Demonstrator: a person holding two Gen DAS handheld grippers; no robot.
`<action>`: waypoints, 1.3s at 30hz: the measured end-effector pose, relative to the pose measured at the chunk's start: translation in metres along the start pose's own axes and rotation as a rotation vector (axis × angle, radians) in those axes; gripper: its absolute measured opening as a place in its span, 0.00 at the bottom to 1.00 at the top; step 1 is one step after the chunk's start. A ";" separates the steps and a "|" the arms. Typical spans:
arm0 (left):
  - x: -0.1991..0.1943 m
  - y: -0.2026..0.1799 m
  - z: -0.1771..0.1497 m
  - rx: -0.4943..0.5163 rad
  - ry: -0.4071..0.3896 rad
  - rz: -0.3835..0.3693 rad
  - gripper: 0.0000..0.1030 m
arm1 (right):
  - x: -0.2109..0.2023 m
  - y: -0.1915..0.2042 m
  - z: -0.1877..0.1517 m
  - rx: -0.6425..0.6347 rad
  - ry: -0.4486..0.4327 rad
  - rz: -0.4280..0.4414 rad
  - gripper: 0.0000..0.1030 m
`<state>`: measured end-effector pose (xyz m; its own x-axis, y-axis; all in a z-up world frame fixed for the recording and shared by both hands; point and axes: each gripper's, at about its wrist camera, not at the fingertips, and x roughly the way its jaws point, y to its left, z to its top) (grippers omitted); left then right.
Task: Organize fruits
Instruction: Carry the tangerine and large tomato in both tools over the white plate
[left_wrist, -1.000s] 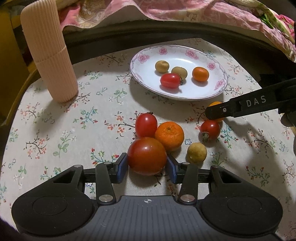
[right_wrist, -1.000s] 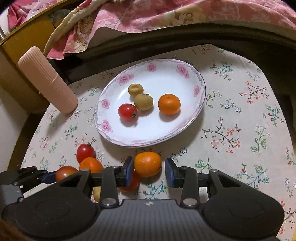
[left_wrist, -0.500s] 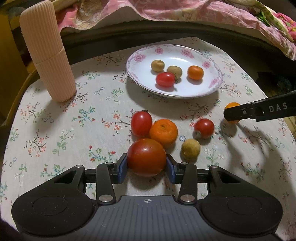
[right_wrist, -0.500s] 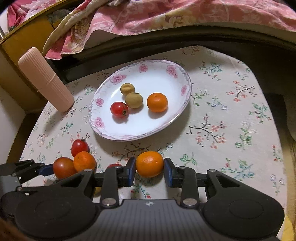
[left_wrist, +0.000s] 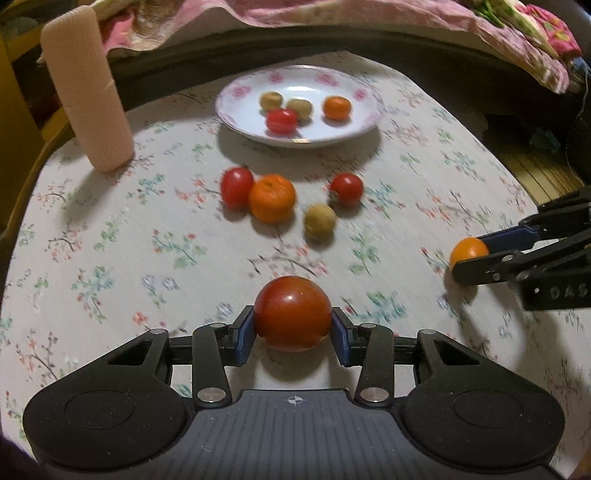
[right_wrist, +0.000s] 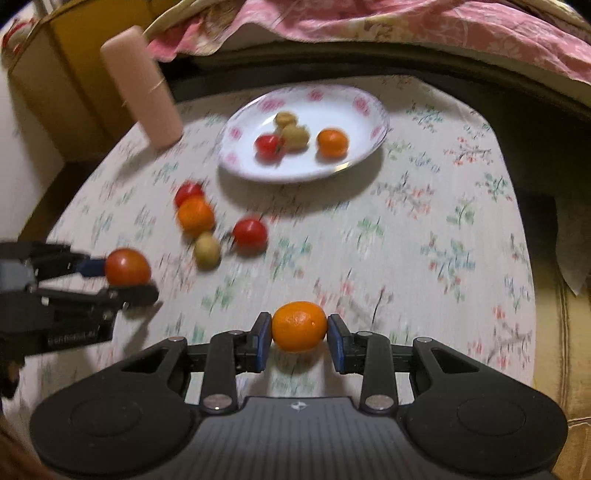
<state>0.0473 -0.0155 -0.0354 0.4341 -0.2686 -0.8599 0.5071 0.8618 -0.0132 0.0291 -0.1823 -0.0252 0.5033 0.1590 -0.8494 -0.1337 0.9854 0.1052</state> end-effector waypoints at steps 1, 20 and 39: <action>0.001 -0.002 -0.002 0.007 0.005 0.000 0.49 | -0.001 0.003 -0.004 -0.008 0.007 0.004 0.34; 0.006 -0.008 -0.002 0.055 -0.010 -0.017 0.66 | 0.009 0.005 -0.012 -0.068 0.031 0.000 0.49; 0.005 -0.009 -0.002 0.042 -0.011 -0.030 0.49 | 0.011 0.011 -0.013 -0.104 0.033 -0.016 0.35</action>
<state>0.0435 -0.0242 -0.0406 0.4268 -0.2988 -0.8536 0.5506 0.8346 -0.0169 0.0217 -0.1708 -0.0403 0.4781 0.1398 -0.8671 -0.2147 0.9759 0.0390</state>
